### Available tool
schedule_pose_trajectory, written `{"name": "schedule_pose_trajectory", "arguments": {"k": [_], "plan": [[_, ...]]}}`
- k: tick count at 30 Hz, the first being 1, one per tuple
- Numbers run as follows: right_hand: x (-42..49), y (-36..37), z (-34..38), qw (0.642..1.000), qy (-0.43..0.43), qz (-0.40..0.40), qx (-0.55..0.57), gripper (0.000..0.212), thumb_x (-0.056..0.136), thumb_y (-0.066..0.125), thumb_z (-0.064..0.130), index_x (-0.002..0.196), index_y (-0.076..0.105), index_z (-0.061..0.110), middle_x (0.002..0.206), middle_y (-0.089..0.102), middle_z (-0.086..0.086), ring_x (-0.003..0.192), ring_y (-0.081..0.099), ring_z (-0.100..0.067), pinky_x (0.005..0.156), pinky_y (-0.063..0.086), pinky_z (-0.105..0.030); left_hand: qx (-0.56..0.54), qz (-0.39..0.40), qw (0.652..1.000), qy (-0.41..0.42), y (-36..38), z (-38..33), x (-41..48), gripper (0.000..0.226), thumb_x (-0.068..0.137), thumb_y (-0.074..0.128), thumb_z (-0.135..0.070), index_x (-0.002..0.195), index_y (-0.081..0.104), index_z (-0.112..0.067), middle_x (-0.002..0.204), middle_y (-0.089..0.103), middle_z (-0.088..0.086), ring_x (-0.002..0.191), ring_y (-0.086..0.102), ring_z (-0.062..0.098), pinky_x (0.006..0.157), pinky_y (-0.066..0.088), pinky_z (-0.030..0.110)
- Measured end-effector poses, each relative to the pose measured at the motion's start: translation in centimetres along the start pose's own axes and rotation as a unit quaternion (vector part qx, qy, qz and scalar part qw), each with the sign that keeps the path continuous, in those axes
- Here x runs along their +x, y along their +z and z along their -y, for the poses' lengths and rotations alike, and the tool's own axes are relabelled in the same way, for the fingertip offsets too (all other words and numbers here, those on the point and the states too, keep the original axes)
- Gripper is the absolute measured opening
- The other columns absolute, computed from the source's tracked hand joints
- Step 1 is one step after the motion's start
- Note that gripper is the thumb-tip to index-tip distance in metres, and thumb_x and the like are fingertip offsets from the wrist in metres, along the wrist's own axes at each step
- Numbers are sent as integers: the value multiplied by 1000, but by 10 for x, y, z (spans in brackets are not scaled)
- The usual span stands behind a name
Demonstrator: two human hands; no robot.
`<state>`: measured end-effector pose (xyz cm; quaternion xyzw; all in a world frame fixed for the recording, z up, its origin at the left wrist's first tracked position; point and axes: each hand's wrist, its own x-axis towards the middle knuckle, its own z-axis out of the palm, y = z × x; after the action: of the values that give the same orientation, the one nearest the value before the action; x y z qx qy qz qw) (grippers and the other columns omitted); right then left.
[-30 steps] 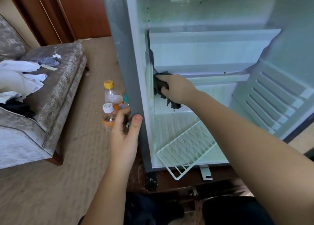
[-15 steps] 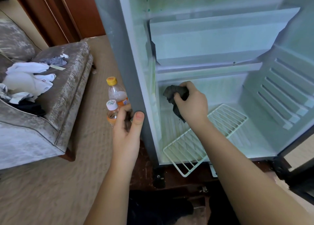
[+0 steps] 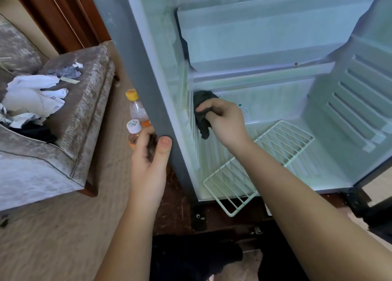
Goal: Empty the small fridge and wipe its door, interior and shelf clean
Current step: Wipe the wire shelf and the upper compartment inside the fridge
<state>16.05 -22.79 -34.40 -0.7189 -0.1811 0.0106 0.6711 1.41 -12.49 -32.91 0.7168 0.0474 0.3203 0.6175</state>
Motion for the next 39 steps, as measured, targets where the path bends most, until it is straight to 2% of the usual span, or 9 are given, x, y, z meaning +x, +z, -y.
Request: {"name": "schedule_pose_trajectory", "arguments": {"k": [8, 10, 13, 16, 19, 23, 31, 34, 39], "plan": [[-44, -30, -11, 986, -49, 133, -92, 39, 77, 51, -3, 78, 71, 31, 79, 68, 6, 76, 64, -10, 75, 51, -28, 26, -20, 999, -19, 1, -6, -2, 26, 79, 54, -57, 102, 63, -48, 107, 69, -15, 102, 64, 12, 87, 50, 35], [-43, -36, -10, 980, -82, 100, -152, 33, 77, 56, 2, 80, 69, 33, 82, 65, 0, 82, 56, -12, 74, 45, -23, 37, -25, 999, -18, 2, -8, -3, 34, 79, 54, -58, 109, 60, -43, 111, 68, -14, 107, 63, 12, 90, 51, 37], [-43, -48, 6, 983, -109, 15, -148, 18, 77, 54, 15, 81, 64, 30, 81, 64, -2, 94, 48, -15, 78, 41, -19, 73, -37, 996, 34, 5, -19, -5, 46, 84, 52, -50, 126, 49, -32, 116, 62, -25, 111, 58, -5, 90, 47, 18], [-34, -62, 37, 982, -146, -44, -114, 8, 78, 50, 23, 80, 56, 17, 64, 54, 5, 68, 51, -14, 62, 39, -24, 101, -43, 988, 112, 6, -39, 4, 50, 90, 55, -35, 136, 37, -28, 133, 53, -16, 120, 52, -6, 90, 42, 9], [-13, -67, 77, 948, -222, -127, -188, 20, 81, 62, 27, 84, 44, 18, 70, 44, 15, 70, 45, -17, 60, 31, -23, 123, -69, 972, 190, 10, -68, 21, 51, 92, 58, -31, 136, 33, -31, 137, 50, -7, 125, 50, 4, 95, 44, 18], [31, -49, 127, 890, -306, -190, -280, 16, 81, 58, 10, 95, 52, 7, 92, 55, -5, 76, 49, -25, 59, 27, -30, 106, -118, 951, 267, 21, -102, 51, 56, 91, 60, -22, 139, 31, -23, 142, 46, 6, 128, 50, 16, 100, 46, 30], [93, 4, 139, 827, -323, -88, -453, 32, 92, 48, 25, 118, 57, 11, 112, 59, -15, 93, 56, -37, 72, 39, -40, 151, -164, 916, 334, 25, -123, 86, 61, 90, 62, -19, 140, 34, 2, 137, 49, 12, 120, 54, 20, 96, 47, 42], [97, -29, 137, 811, -319, -71, -485, 32, 96, 42, 26, 120, 57, 12, 116, 58, -15, 99, 53, -35, 72, 40, -40, 159, -160, 913, 340, 25, -120, 89, 60, 91, 59, -19, 140, 33, 4, 137, 48, 16, 123, 52, 28, 98, 45, 50], [91, -155, 122, 814, -228, -187, -501, 42, 87, 36, 27, 115, 62, 9, 112, 59, -22, 98, 56, -41, 72, 43, -42, 193, -161, 884, 394, 22, -129, 87, 66, 90, 62, -9, 141, 25, 11, 146, 33, 26, 137, 36, 38, 108, 35, 54]]}}
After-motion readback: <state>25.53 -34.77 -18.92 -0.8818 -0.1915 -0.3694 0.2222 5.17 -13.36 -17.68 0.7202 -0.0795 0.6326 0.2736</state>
